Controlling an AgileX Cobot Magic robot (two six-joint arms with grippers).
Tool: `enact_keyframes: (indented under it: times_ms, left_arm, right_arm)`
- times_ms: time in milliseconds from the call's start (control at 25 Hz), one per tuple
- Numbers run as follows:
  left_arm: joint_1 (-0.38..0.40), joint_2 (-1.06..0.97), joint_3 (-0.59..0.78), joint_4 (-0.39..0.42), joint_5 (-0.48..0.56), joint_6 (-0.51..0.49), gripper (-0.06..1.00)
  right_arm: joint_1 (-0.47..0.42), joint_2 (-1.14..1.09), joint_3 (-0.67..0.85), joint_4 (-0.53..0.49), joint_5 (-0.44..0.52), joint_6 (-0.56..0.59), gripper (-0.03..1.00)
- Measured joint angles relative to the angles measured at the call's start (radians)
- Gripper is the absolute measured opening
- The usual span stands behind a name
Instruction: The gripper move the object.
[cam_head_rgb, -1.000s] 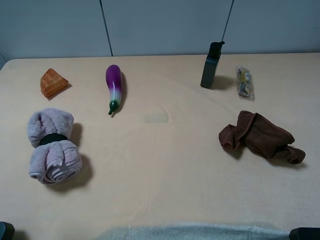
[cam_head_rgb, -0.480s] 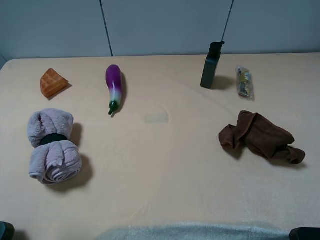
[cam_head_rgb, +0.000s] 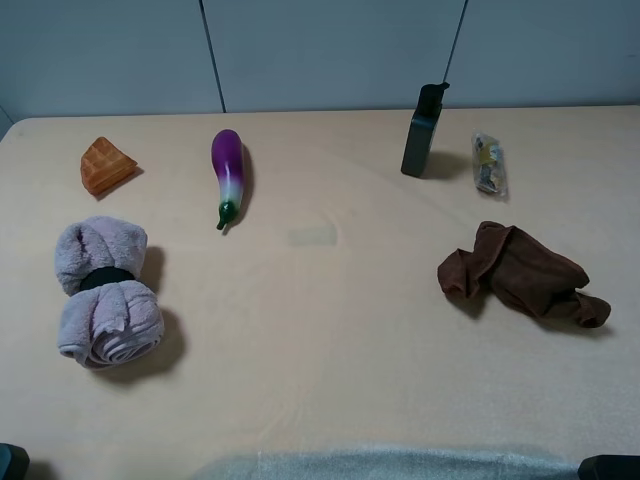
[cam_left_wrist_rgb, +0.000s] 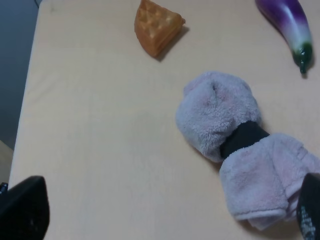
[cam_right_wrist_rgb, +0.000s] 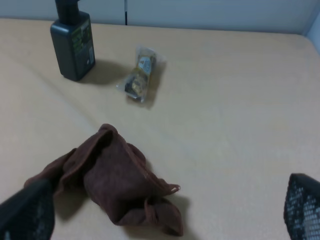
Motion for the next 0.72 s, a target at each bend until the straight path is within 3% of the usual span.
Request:
enact_keyframes:
  times_ms: [720]
  left_arm:
    - [0.000, 0.000, 0.000, 0.000, 0.000, 0.000, 0.99]
  right_arm:
    - [0.000, 0.000, 0.000, 0.000, 0.000, 0.000, 0.69]
